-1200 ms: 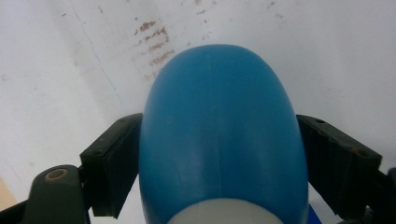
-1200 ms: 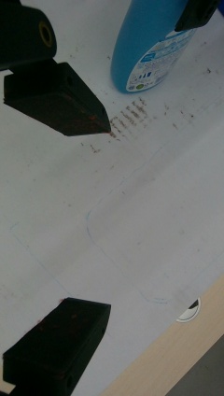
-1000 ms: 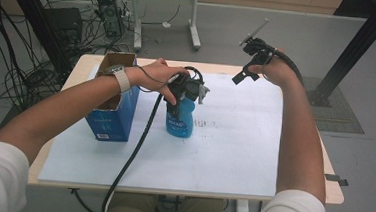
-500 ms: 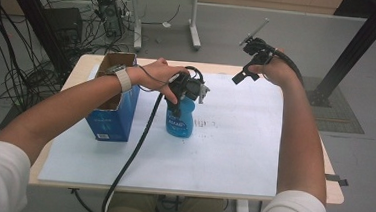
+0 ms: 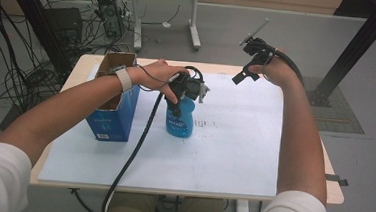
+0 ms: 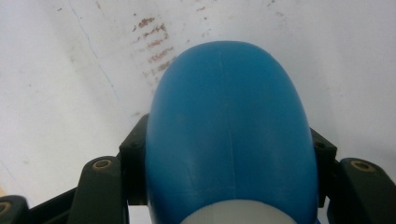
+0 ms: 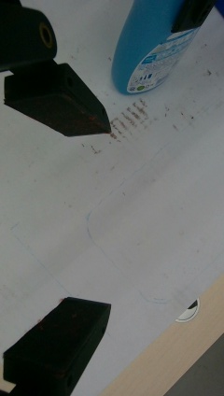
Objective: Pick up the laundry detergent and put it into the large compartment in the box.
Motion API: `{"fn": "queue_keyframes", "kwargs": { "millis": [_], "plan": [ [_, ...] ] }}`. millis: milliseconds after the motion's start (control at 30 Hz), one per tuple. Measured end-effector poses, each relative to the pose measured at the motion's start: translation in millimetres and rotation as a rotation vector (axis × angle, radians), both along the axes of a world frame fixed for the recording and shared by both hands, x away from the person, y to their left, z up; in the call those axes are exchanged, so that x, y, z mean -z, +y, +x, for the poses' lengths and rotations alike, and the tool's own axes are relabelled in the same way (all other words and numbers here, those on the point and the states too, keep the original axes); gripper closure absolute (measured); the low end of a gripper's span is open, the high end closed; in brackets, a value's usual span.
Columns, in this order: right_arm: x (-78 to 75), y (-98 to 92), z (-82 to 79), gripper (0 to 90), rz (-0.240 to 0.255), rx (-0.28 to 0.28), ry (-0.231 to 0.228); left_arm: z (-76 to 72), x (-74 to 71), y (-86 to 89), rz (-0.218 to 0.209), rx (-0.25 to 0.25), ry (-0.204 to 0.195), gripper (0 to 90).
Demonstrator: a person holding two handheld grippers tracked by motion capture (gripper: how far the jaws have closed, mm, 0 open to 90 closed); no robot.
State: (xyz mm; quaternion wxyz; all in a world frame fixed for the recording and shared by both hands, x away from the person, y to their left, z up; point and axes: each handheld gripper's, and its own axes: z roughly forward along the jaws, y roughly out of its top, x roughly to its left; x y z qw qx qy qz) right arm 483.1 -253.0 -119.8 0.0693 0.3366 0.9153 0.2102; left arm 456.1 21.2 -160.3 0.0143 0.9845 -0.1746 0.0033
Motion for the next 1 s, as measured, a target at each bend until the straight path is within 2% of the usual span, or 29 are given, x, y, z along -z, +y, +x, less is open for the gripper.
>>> {"fn": "queue_keyframes", "kwargs": {
  "millis": [1000],
  "plan": [
    [-1.7, -0.9, -2.0, 12.1, 0.004, -0.002, -0.007, -0.6, 0.0, 2.8, -0.011, -0.010, -0.001, 38.1]
  ]
}}
